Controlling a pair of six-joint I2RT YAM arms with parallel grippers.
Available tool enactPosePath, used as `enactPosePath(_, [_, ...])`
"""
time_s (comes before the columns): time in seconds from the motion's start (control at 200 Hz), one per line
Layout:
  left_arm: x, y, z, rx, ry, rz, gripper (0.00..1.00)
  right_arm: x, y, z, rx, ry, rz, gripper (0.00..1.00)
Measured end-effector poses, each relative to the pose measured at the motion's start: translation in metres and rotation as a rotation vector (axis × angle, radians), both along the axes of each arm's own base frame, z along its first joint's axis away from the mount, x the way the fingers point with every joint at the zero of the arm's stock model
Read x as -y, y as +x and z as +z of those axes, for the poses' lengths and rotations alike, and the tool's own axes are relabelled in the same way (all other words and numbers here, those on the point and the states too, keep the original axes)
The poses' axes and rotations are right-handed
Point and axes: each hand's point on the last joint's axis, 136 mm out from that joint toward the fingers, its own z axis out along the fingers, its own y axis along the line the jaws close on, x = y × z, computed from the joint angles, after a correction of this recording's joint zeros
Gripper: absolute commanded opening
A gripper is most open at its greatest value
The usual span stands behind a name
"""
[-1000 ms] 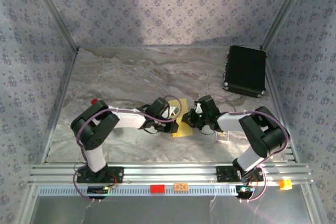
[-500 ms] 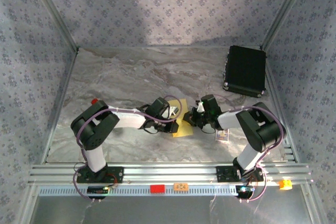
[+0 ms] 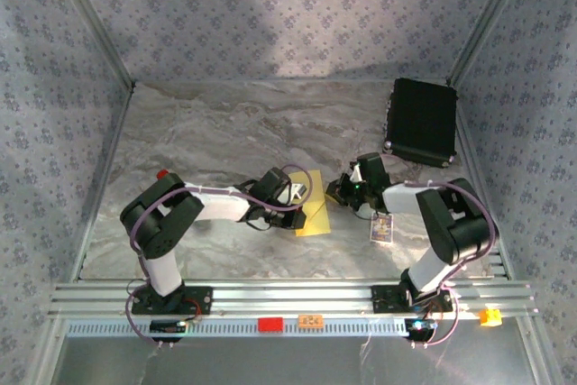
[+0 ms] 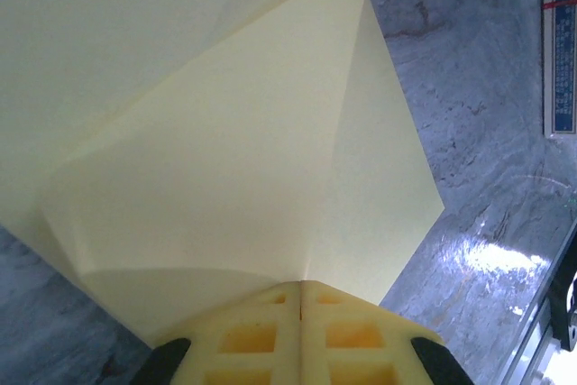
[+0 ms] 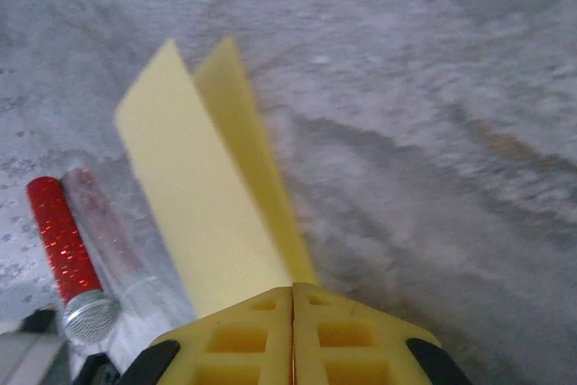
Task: Fold a paper plane with a square sheet of paper (pick it up from the middle)
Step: Fold the triangle a second time at the center of the table.
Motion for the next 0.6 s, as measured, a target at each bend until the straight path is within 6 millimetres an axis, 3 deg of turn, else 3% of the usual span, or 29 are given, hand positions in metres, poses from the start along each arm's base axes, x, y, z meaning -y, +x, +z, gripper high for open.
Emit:
enactPosePath(0.105, [-0.001, 0.000, 0.000, 0.000, 0.006, 0.000, 0.00, -0.011, -0.003, 0.018, 0.051, 0.019, 0.033, 0.10])
enactPosePath(0.215, [-0.002, 0.000, 0.000, 0.002, 0.009, 0.002, 0.00, -0.025, -0.013, 0.020, 0.058, 0.025, 0.080, 0.10])
enactPosePath(0.37, [-0.002, 0.000, 0.000, 0.007, 0.008, -0.003, 0.00, -0.039, -0.028, 0.003, 0.012, 0.012, 0.131, 0.08])
enactPosePath(0.49, [-0.003, -0.001, 0.001, 0.005, 0.016, -0.001, 0.00, -0.033, -0.035, -0.018, -0.048, -0.027, 0.120, 0.07])
enactPosePath(0.6, [-0.005, 0.000, 0.002, 0.009, 0.024, 0.006, 0.00, -0.033, -0.035, -0.019, -0.051, -0.026, 0.116, 0.07])
